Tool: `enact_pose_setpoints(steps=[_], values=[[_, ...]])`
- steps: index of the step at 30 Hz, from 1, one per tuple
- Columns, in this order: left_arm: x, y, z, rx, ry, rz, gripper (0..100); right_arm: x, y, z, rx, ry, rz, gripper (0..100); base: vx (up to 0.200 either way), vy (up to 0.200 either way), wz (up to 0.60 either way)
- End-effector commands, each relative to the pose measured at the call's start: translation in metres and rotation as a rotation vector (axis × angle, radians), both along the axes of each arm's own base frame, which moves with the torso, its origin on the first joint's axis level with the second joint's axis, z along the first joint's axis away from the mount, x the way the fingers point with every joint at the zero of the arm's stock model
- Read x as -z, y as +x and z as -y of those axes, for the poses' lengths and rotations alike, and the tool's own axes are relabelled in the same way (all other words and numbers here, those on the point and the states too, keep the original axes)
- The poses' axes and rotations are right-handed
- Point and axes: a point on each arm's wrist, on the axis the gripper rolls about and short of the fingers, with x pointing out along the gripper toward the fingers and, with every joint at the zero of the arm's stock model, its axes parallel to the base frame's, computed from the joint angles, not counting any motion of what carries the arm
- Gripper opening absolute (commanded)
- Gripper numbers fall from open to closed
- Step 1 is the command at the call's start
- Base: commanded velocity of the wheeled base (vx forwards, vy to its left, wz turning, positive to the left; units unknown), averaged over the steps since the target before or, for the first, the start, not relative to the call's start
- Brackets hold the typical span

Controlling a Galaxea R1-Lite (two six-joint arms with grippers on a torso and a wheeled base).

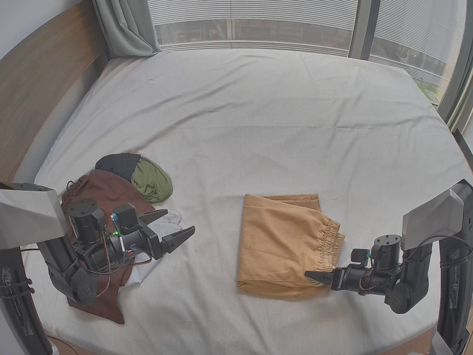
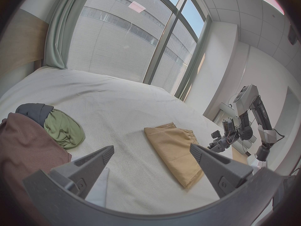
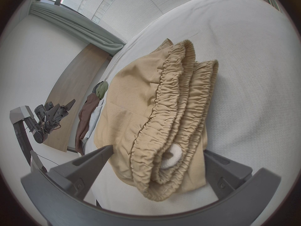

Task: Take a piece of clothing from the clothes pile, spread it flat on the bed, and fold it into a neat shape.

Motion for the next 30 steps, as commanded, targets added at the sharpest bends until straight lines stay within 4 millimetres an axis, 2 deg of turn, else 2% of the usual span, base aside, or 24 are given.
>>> enact_pose_setpoints(steps=[1,7,8,30], values=[[0.0010,0.0002,0.0001,0.000,0.001,-0.003,100,0.0013,0.0021,-0.0031,-0.009,0.004,0.004,100,0.000,0.000,0.00],[0.0018,0.0002,0.0006,0.002,0.003,-0.003,100,0.0009,0.0033,-0.0031,-0.007,0.006,0.010,100,0.000,0.000,0.00],[0.0018,0.0002,0.0006,0.002,0.003,-0.003,100,0.0010,0.0030,-0.0030,-0.007,0.005,0.008,0,0.000,0.000,0.00],[0.0022,0.0002,-0.0018,-0.007,0.006,-0.004,100,-0.0052,0.0016,-0.0075,-0.039,0.022,0.024,0,0.000,0.000,0.00]])
